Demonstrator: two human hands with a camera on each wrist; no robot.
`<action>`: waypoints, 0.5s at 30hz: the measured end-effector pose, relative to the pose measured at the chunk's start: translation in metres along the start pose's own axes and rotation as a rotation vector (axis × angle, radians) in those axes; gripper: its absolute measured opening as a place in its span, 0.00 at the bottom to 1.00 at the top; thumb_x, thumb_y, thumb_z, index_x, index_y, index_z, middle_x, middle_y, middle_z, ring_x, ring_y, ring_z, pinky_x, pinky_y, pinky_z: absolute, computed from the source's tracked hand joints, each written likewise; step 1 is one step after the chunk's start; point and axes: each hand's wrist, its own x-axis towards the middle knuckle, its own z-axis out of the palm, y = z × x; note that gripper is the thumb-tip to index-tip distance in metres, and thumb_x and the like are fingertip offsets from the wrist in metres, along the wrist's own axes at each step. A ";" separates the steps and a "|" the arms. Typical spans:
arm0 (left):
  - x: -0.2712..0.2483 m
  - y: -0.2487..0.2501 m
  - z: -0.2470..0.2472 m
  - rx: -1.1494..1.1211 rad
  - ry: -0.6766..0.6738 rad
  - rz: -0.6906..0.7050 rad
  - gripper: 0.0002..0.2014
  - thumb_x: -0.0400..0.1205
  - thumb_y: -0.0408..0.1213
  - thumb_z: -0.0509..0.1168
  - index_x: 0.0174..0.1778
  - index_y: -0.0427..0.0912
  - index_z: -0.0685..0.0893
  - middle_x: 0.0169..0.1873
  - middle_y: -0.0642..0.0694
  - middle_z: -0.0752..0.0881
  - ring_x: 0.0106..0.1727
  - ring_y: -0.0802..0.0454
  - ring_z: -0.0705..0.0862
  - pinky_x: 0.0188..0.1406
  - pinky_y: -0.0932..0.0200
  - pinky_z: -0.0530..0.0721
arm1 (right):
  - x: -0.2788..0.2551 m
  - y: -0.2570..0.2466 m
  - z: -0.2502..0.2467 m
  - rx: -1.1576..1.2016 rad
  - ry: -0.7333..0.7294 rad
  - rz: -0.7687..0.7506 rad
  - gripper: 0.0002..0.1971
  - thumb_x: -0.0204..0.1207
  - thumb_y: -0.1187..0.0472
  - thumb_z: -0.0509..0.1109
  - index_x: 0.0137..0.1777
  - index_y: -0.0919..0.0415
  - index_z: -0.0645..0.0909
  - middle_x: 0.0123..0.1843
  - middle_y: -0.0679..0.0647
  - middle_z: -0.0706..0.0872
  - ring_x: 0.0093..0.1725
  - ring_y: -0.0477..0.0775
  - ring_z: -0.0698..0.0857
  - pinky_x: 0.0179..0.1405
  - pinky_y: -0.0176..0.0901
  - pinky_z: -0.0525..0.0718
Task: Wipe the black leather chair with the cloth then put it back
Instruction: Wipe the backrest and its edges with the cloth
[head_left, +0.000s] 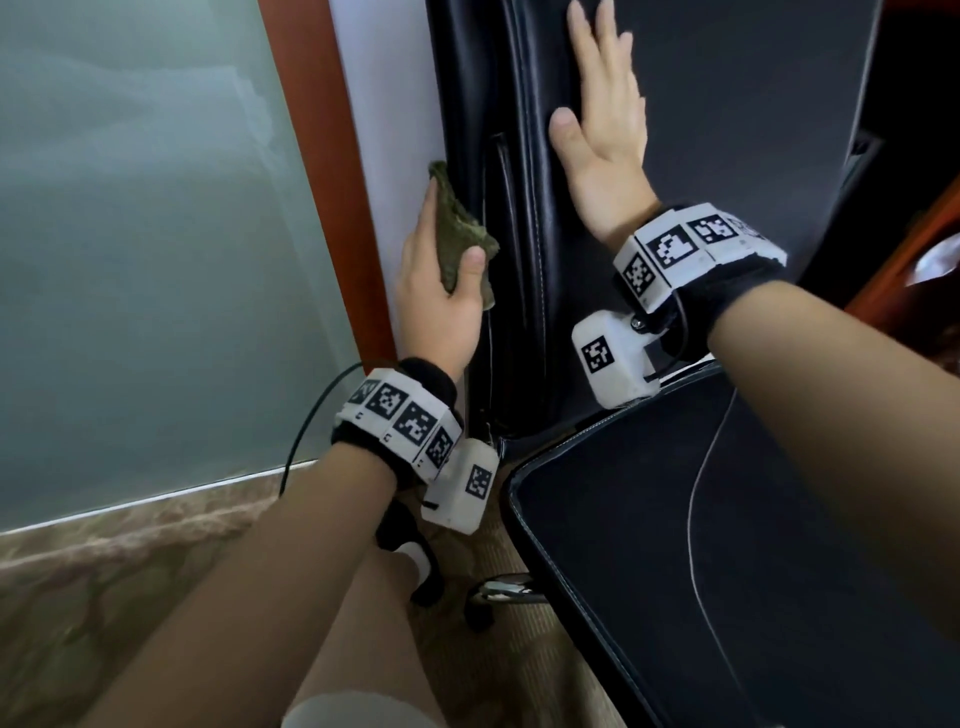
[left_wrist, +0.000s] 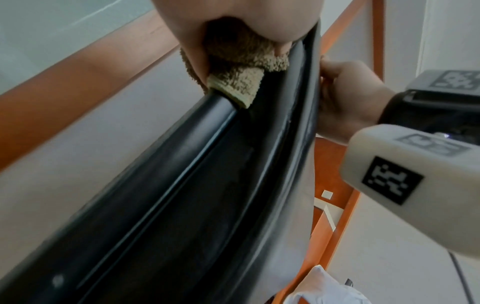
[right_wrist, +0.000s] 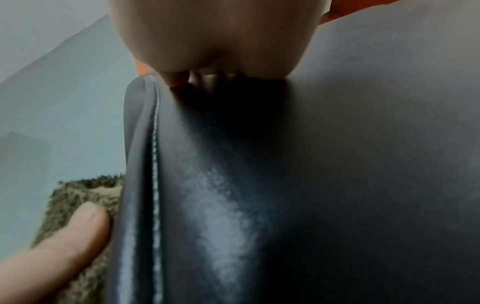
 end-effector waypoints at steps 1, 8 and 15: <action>-0.003 -0.003 0.002 -0.009 0.010 -0.009 0.29 0.82 0.39 0.58 0.79 0.37 0.63 0.63 0.52 0.73 0.64 0.61 0.72 0.61 0.84 0.63 | 0.000 0.002 0.001 -0.004 0.019 0.000 0.32 0.81 0.45 0.50 0.82 0.59 0.52 0.84 0.60 0.47 0.82 0.64 0.42 0.75 0.66 0.36; -0.025 -0.025 0.008 -0.041 0.016 -0.005 0.31 0.81 0.47 0.56 0.78 0.36 0.63 0.66 0.48 0.74 0.64 0.63 0.73 0.65 0.78 0.66 | -0.016 0.012 0.014 -0.003 0.085 -0.015 0.36 0.76 0.43 0.44 0.81 0.61 0.54 0.83 0.63 0.50 0.82 0.65 0.46 0.78 0.65 0.40; -0.040 -0.039 0.009 -0.068 -0.011 -0.031 0.30 0.81 0.45 0.57 0.78 0.36 0.64 0.65 0.36 0.79 0.64 0.49 0.78 0.66 0.71 0.71 | -0.032 0.019 0.021 0.004 0.104 -0.016 0.34 0.78 0.46 0.44 0.80 0.64 0.56 0.83 0.65 0.52 0.82 0.67 0.47 0.78 0.62 0.41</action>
